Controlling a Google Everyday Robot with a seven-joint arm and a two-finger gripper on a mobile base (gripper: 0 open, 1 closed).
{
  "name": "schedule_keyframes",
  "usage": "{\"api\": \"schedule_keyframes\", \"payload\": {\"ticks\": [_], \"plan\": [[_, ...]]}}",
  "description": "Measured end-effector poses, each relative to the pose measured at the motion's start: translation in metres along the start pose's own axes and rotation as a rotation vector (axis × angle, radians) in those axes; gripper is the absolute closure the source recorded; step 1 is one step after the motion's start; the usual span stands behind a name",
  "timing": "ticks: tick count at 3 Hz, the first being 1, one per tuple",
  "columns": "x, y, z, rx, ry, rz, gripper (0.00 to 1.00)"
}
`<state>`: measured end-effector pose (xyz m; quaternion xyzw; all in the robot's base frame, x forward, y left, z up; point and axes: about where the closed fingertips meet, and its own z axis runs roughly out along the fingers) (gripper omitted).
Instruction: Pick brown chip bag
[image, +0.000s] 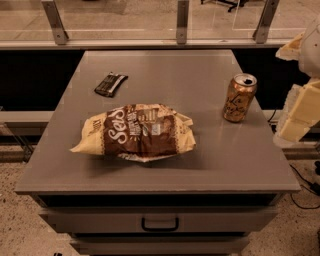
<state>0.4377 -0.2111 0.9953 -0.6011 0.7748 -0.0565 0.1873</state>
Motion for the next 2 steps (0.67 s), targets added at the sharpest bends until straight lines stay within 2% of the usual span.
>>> {"api": "schedule_keyframes", "payload": {"ticks": [1, 2], "plan": [[0.0, 0.0, 0.0, 0.0, 0.0, 0.0, 0.0], [-0.026, 0.003, 0.014, -0.015, 0.016, -0.07, 0.0]]}}
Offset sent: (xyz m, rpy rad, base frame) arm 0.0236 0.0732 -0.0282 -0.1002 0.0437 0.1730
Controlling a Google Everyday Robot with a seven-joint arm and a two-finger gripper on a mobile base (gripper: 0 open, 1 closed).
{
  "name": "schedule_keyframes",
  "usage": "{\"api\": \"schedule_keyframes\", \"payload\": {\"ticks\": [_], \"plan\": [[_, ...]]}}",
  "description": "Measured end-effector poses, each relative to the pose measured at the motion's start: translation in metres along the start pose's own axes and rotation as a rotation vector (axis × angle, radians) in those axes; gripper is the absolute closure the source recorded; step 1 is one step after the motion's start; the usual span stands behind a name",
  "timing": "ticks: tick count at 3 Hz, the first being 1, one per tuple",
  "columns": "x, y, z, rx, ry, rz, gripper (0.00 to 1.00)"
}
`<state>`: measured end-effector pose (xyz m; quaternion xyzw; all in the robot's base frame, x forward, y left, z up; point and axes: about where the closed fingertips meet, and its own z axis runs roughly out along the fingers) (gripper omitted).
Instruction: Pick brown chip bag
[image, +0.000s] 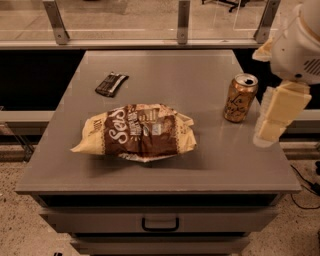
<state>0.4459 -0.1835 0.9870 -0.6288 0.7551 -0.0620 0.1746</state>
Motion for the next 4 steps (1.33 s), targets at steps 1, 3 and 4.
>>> {"api": "schedule_keyframes", "payload": {"ticks": [1, 3, 4], "plan": [[-0.042, 0.005, 0.023, -0.028, 0.027, -0.114, 0.0], [-0.11, 0.024, 0.068, -0.097, 0.081, -0.305, 0.0], [-0.136, 0.025, 0.091, -0.138, 0.08, -0.342, 0.0]]}}
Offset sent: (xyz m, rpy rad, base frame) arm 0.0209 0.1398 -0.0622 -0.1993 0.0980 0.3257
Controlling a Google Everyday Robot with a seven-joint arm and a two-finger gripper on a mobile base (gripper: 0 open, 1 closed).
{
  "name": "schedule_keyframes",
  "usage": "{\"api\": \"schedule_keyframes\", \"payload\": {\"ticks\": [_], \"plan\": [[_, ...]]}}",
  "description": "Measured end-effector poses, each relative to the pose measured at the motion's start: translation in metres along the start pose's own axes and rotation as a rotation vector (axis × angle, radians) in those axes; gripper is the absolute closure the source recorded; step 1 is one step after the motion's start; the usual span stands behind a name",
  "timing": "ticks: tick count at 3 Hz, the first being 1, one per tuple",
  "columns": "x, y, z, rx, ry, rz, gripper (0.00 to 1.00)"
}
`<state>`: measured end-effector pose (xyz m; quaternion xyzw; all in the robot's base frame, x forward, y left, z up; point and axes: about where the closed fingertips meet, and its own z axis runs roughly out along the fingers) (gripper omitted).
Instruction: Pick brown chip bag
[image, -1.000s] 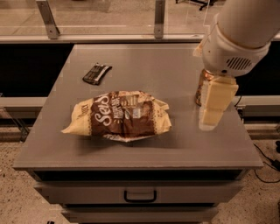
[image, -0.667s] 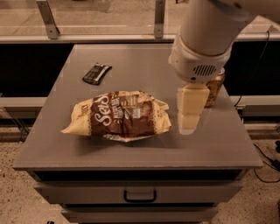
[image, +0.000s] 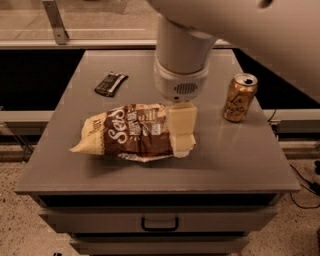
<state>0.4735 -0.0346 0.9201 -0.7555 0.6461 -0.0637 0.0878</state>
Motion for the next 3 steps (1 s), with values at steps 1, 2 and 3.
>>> {"api": "schedule_keyframes", "payload": {"ticks": [1, 2, 3], "plan": [[-0.019, -0.006, 0.019, -0.072, -0.058, -0.016, 0.0], [-0.037, -0.002, 0.036, -0.103, -0.077, -0.063, 0.0], [-0.041, -0.003, 0.056, -0.105, -0.082, -0.109, 0.18]]}}
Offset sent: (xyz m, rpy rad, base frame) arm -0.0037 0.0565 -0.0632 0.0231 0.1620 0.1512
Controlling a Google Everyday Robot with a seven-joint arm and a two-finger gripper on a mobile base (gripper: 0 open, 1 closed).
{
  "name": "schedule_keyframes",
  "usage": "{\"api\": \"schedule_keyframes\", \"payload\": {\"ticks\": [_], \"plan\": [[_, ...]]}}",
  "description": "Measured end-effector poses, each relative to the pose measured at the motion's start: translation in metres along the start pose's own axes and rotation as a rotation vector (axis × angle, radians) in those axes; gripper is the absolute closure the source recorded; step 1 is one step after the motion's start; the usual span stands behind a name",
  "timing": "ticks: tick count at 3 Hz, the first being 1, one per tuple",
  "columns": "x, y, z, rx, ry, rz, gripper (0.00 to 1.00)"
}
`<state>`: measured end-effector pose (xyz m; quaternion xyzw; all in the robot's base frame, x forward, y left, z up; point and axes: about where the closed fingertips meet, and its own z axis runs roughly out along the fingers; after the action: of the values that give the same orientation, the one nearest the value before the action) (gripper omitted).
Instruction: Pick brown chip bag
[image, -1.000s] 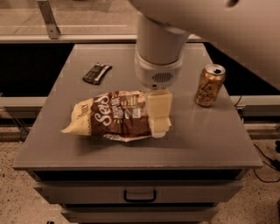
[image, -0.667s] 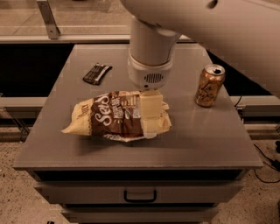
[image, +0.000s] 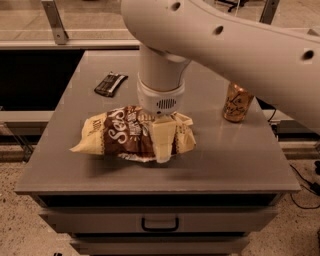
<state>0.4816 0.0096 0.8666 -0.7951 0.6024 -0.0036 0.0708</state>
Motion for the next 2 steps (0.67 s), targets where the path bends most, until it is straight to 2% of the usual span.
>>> {"api": "schedule_keyframes", "payload": {"ticks": [1, 2], "plan": [[0.0071, -0.0025, 0.0103, 0.005, -0.004, -0.026, 0.41], [0.0151, -0.0038, 0.0143, 0.004, 0.014, -0.025, 0.64]]}}
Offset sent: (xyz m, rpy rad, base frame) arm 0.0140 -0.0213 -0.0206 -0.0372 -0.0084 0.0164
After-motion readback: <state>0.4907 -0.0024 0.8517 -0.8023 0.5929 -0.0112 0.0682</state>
